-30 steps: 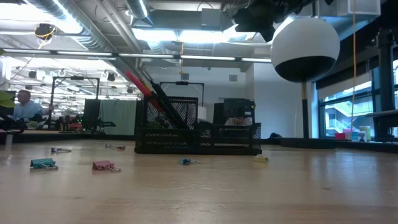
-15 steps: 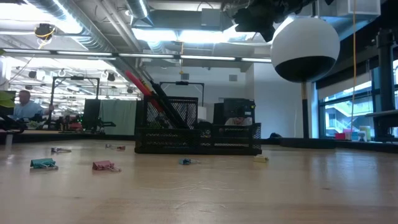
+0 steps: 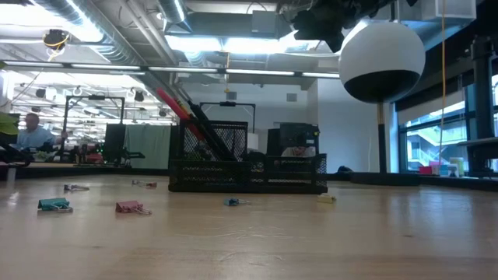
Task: Pick and place office supplies into organizer
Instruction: Put the pink sticky notes into the black desk organizer
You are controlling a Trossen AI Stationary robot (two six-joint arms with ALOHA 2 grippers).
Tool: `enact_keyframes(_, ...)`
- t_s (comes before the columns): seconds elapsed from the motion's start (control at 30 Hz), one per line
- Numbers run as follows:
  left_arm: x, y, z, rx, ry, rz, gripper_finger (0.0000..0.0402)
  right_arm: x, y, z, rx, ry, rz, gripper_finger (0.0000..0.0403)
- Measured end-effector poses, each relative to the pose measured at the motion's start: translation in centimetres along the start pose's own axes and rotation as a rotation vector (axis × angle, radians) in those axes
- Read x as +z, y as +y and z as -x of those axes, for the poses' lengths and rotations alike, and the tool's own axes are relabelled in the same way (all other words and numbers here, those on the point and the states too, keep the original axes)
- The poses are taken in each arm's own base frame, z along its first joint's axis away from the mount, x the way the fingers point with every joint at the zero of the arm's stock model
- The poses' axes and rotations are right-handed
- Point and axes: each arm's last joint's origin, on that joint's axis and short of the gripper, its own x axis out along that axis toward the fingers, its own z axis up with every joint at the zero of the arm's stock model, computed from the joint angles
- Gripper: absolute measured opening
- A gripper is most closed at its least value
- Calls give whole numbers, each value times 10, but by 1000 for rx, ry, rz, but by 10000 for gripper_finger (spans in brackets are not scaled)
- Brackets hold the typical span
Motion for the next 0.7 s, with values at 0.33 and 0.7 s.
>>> enact_keyframes(0.33,7,0,1,-5,-15,7,2,-2,1,0,4,22,-4,122)
enact_keyframes(0.7,38,14,49,-141,-100,6,2,-2,1,0,4,15,-4,122)
